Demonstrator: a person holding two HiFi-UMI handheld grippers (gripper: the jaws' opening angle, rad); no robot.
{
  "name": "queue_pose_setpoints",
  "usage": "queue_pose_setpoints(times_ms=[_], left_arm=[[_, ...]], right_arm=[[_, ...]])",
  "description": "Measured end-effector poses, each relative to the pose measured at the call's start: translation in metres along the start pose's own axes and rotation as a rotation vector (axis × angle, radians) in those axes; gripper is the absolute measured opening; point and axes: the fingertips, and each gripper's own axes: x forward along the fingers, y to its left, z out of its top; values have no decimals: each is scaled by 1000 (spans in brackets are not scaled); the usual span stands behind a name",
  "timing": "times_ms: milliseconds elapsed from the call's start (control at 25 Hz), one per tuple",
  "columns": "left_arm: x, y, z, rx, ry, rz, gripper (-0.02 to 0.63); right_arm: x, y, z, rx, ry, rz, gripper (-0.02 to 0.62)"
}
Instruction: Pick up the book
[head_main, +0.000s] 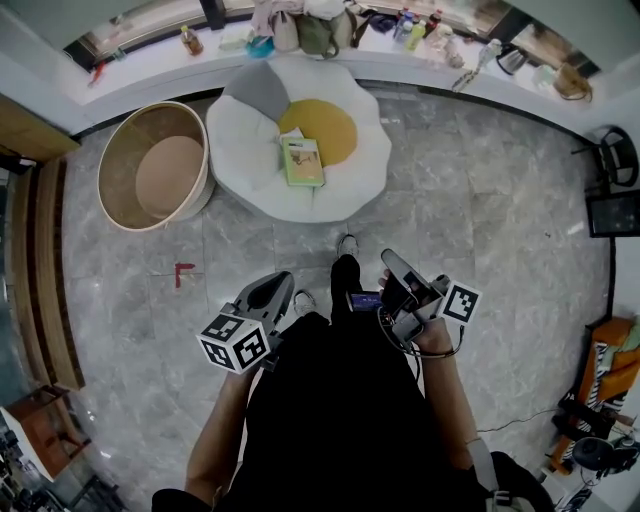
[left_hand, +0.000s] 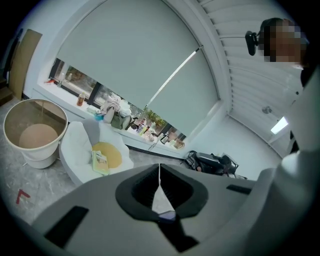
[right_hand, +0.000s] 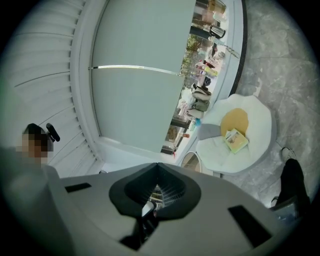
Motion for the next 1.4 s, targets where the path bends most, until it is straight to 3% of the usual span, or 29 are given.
queue_pose_setpoints(times_ms=[800,1400], left_arm=[[119,-11,67,-12,-13,95,18],[176,-48,64,3,42,118,18]], right_arm=[[49,-35,139,42,75,70,17],[54,-57,170,94,167,131,17]])
